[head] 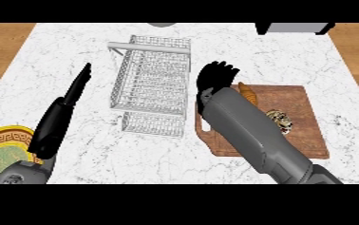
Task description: Pick the croissant from the cutting board and place it in the tiered basket
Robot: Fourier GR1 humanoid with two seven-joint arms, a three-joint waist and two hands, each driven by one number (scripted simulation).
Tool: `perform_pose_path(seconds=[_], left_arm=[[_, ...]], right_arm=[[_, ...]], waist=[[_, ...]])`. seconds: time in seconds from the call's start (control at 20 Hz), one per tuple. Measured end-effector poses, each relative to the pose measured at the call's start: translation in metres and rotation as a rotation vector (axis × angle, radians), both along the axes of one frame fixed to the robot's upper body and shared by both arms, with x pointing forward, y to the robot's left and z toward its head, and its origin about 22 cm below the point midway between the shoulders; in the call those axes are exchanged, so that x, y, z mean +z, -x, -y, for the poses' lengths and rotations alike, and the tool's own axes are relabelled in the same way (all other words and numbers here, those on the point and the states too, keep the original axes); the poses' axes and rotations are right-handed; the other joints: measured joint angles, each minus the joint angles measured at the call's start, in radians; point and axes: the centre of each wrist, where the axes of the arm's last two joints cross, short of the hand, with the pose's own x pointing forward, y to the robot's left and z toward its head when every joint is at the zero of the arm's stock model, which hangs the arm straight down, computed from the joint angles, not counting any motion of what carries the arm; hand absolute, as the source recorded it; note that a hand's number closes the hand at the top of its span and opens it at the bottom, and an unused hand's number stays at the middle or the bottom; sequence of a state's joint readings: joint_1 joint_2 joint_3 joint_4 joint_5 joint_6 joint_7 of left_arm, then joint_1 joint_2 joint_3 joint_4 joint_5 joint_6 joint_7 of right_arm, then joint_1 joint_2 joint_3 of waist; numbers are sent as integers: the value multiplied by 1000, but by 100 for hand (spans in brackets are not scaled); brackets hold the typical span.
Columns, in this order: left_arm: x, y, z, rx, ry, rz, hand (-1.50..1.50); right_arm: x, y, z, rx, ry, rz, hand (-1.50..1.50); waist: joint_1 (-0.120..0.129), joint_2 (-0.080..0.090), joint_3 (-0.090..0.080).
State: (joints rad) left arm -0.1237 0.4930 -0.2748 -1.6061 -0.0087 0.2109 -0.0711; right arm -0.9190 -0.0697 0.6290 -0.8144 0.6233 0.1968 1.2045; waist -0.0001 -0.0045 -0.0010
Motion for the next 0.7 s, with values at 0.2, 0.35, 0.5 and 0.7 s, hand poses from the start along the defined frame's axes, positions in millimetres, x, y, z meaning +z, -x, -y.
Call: perform_pose_path(seconds=[0.2, 0.35, 0.5, 0.7], left_arm=[[1, 0, 2, 0, -3, 4, 0], [2, 0, 3, 7, -3, 1, 0], [-1, -2, 4, 8, -2, 1, 0], [-1, 1, -2, 11, -5, 3, 0]], right_arm=[[-4, -2, 3, -10, -2, -43, -150], [-8, -1, 5, -16, 6, -66, -150], [-12, 1, 8, -18, 28, -56, -150], [-9, 1, 19, -14, 65, 0, -150]], waist=[[-3, -1, 0], [-6, -2, 0], [-11, -2, 0], [-12, -4, 0]])
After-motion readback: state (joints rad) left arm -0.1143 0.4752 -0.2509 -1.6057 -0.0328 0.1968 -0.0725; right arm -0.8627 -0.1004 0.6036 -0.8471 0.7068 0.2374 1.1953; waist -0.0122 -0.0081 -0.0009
